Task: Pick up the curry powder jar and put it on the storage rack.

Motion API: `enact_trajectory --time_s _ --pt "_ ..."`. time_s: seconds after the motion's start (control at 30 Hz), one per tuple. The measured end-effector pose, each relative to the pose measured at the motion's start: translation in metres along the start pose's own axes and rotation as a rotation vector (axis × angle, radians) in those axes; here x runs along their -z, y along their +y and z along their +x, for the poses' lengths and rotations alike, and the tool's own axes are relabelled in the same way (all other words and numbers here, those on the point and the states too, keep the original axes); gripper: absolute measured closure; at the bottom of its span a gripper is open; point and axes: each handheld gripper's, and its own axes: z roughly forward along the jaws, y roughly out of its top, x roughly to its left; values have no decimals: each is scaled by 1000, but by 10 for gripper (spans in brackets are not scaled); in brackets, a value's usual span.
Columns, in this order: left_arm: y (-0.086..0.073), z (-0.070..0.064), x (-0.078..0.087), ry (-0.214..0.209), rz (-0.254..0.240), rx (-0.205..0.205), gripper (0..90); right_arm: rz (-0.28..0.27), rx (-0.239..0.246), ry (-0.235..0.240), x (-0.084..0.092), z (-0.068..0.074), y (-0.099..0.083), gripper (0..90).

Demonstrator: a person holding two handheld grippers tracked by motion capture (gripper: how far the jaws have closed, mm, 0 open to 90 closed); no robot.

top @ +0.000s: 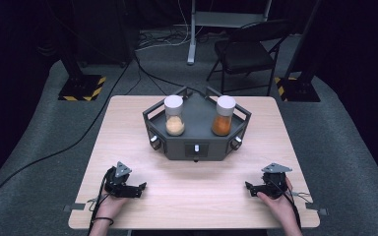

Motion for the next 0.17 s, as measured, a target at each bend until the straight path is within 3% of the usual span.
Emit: enact_trajectory --time_s 0.17 --pt "0 0 0 0 0 0 30 0 -6 -6 0 2 0 0"
